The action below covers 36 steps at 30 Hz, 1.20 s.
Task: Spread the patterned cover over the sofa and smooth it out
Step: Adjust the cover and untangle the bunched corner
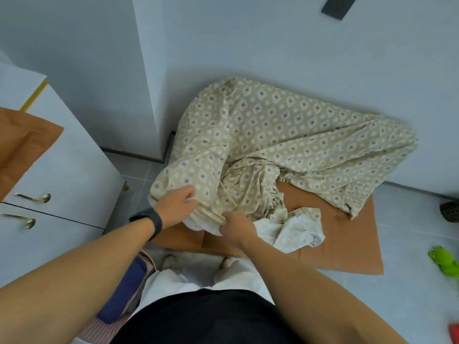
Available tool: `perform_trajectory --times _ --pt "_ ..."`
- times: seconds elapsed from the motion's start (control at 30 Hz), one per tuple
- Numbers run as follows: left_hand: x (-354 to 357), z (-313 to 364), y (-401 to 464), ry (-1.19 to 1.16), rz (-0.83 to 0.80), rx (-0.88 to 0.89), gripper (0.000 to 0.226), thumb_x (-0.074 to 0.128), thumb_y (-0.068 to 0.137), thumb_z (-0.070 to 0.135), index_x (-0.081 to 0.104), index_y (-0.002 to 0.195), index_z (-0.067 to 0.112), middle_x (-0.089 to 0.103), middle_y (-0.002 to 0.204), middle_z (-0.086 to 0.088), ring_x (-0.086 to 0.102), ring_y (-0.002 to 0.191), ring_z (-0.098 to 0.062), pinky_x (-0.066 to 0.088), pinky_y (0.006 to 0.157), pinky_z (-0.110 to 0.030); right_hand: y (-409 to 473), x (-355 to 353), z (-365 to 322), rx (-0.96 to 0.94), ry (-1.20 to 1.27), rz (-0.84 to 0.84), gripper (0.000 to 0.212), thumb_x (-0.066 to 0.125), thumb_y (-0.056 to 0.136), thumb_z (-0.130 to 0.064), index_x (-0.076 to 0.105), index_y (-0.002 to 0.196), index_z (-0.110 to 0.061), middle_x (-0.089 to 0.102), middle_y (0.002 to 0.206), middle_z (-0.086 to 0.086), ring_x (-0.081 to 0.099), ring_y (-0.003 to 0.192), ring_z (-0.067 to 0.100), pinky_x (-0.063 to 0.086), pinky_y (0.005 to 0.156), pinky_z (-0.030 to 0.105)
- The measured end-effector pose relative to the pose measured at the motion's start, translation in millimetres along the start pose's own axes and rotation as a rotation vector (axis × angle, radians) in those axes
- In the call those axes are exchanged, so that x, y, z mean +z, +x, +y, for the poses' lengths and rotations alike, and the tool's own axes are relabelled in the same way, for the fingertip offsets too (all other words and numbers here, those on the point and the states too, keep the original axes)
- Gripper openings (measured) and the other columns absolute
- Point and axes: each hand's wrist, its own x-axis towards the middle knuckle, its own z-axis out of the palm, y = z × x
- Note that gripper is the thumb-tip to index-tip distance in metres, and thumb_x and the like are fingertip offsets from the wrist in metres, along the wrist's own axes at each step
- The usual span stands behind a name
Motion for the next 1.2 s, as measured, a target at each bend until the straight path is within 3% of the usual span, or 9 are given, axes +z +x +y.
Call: perform_trajectory --times 0.13,0.33,0.4,0.53,0.63,0.73,0.9,1.03,1.2 --pt "-10.2 0.6 -10.1 0.07 0.237 -0.069 0.021 0.054 0.095 0.016 0.042 0.08 0.009 0.041 0.068 -0.003 0.037 0.061 -0.018 0.028 0.057 -0.035 2.3 -1.6 49.8 0.158 -0.082 0.059 0.026 0.048 0.094 -0.017 0.07 0.108 -0.017 0.07 0.109 0.007 0.068 0.101 0.031 0.051 0.077 0.036" --pt "20.7 -1.6 -17.3 0.137 0.035 -0.294 0.025 0.058 0.092 0.022 0.038 0.078 0.019 0.041 0.074 -0.003 0.038 0.065 -0.016 0.026 0.058 -0.033 3.7 -40.5 100.7 0.215 0.044 0.127 0.019 0.051 0.097 -0.028 0.064 0.088 -0.019 0.061 0.085 0.0 0.059 0.082 0.024 0.049 0.074 0.034" --pt "37.5 7.9 -17.9 0.181 -0.003 -0.352 0.018 0.066 0.089 0.024 0.053 0.1 0.018 0.054 0.093 -0.002 0.049 0.078 -0.017 0.034 0.062 -0.028 4.6 -45.1 100.6 0.093 0.148 0.122 0.02 0.056 0.094 -0.03 0.061 0.076 -0.021 0.062 0.081 0.002 0.061 0.081 0.026 0.047 0.069 0.033" --pt "82.0 44.9 -8.8 0.365 -0.102 -0.214 0.092 0.076 0.071 0.044 0.032 0.151 0.035 0.044 0.146 0.0 0.046 0.13 -0.028 0.039 0.105 -0.046 -12.7 -41.8 87.5 -0.213 0.261 -0.012 0.012 0.065 0.091 -0.031 0.07 0.089 -0.02 0.07 0.089 0.004 0.064 0.085 0.023 0.045 0.068 0.034" --pt "113.4 84.6 -2.3 0.494 -0.275 -0.064 0.058 0.063 0.074 0.051 0.055 0.128 0.033 0.062 0.127 0.0 0.057 0.114 -0.028 0.04 0.099 -0.045 -33.7 -40.9 83.0 -0.356 0.305 -0.058 0.018 0.063 0.087 -0.02 0.061 0.079 -0.037 0.064 0.081 -0.007 0.061 0.082 0.019 0.042 0.066 0.031" --pt "137.1 100.5 2.7 0.472 -0.445 -0.061 0.016 0.051 0.1 0.024 0.059 0.087 0.019 0.066 0.095 -0.014 0.056 0.079 -0.028 0.045 0.075 -0.04 -42.8 -32.5 108.3 -0.288 0.266 -0.04 0.007 0.062 0.085 -0.02 0.06 0.08 -0.024 0.059 0.075 -0.007 0.059 0.079 0.022 0.044 0.065 0.036" --pt "144.5 89.7 -5.1 0.574 -0.406 -0.177 0.039 0.043 0.097 0.004 0.065 0.129 0.01 0.065 0.126 -0.012 0.062 0.111 -0.034 0.05 0.092 -0.044 -47.3 -25.1 174.0 -0.075 -0.004 -0.188 0.013 0.058 0.089 -0.031 0.052 0.077 -0.028 0.061 0.091 -0.001 0.06 0.091 0.025 0.047 0.072 0.033" --pt "137.1 71.7 -16.4 0.606 -0.347 -0.215 0.028 0.044 0.094 0.0 0.069 0.1 0.012 0.07 0.106 -0.012 0.063 0.089 -0.029 0.044 0.072 -0.032 -48.8 -16.0 222.3 0.125 -0.082 -0.102 0.031 0.056 0.095 -0.036 0.064 0.118 -0.017 0.066 0.119 0.005 0.065 0.109 0.029 0.054 0.087 0.038" --pt "126.9 63.3 -26.5 0.595 -0.451 -0.271 0.039 0.054 0.096 0.009 0.061 0.134 0.013 0.064 0.127 -0.007 0.062 0.115 -0.031 0.05 0.091 -0.04 -60.5 -19.7 222.3 0.233 0.065 0.089 0.017 0.05 0.095 -0.022 0.064 0.103 -0.017 0.066 0.103 0.005 0.066 0.097 0.029 0.05 0.076 0.036"
